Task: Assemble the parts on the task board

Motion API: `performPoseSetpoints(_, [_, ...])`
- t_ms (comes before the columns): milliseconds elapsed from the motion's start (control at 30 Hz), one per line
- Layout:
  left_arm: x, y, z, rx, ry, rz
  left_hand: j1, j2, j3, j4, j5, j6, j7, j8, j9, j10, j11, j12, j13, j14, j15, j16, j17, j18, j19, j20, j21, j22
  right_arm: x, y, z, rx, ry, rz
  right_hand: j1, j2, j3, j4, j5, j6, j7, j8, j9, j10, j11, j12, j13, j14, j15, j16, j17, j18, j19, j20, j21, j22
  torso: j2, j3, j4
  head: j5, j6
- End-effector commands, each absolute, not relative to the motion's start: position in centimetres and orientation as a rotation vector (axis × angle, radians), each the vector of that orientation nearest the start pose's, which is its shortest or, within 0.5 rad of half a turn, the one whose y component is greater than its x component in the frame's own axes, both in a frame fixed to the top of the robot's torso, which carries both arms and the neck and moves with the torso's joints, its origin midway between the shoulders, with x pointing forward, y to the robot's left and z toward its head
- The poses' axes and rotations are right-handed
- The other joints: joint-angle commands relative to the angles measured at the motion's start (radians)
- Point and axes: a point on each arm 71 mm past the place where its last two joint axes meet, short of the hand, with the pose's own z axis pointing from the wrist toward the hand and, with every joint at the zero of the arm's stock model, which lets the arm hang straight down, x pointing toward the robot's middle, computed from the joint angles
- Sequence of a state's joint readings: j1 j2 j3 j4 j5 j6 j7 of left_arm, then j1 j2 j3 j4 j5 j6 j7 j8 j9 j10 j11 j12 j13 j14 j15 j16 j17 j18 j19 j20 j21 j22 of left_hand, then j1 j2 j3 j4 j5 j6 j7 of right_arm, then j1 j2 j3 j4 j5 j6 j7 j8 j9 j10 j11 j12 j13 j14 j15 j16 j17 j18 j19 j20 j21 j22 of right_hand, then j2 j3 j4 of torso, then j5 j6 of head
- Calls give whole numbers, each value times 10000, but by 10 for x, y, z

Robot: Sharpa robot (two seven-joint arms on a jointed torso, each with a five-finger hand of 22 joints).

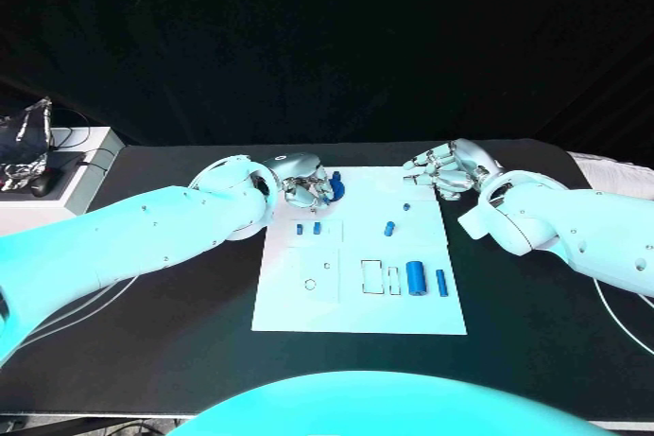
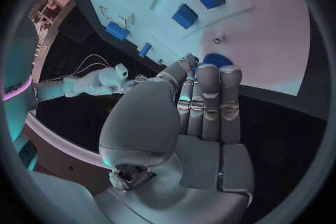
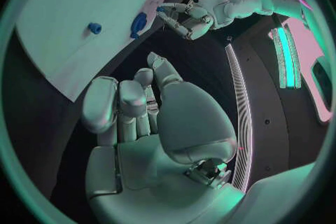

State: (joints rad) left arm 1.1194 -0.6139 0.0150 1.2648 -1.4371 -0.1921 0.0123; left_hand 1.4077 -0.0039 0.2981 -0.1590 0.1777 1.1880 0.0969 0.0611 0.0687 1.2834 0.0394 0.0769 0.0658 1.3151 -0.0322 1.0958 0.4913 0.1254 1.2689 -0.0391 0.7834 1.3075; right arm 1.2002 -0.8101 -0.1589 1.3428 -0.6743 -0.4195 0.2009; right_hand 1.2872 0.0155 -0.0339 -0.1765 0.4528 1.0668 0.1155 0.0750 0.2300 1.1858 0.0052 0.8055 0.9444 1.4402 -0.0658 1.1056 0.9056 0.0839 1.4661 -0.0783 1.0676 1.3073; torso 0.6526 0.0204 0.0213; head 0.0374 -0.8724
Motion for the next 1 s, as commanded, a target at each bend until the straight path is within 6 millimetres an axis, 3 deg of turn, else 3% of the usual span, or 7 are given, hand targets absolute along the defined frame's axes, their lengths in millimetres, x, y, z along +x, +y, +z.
performPoseSetpoints(33, [511, 153, -224, 1497, 17735, -7895, -31, 31, -16, -53, 48, -13, 60, 17, -2, -36, 57, -38, 8, -55, 5, 52, 11, 116, -2, 65, 69, 549, 502, -245, -229, 5163, 16703, 9836, 43, 63, 54, -13, 66, -14, 57, -26, -13, -52, -41, 16, 10, -22, -46, -13, 16, 30, 729, -59, 39, 1484, 7, 5, -8, -2, 1])
performPoseSetpoints(333, [508, 170, -221, 1124, 17889, -7839, -29, 7, -33, -42, 49, -44, 64, 15, -6, -58, 68, -52, 4, -44, 12, 48, 10, 149, 6, 96, 106, 548, 502, -246, -229, 5174, 16702, 9813, 43, 63, 54, -13, 66, -14, 57, -26, -13, -52, -41, 16, 10, -22, -46, -13, 16, 30, 729, -59, 39, 1484, 1, 1, 1, 3, -3])
performPoseSetpoints(1000, [515, 175, -237, 1051, 18460, -7321, 1, -26, -36, -18, 45, -114, 67, 19, -6, -109, 85, -52, 6, -53, 26, 56, 14, 187, -20, 138, 109, 541, 502, -246, -229, 5160, 16704, 9822, 43, 63, 54, -13, 66, -14, 57, -26, -13, -52, -41, 16, 10, -22, -46, -13, 16, 30, 729, -59, 39, 1484, 8, 11, -12, 28, -3])
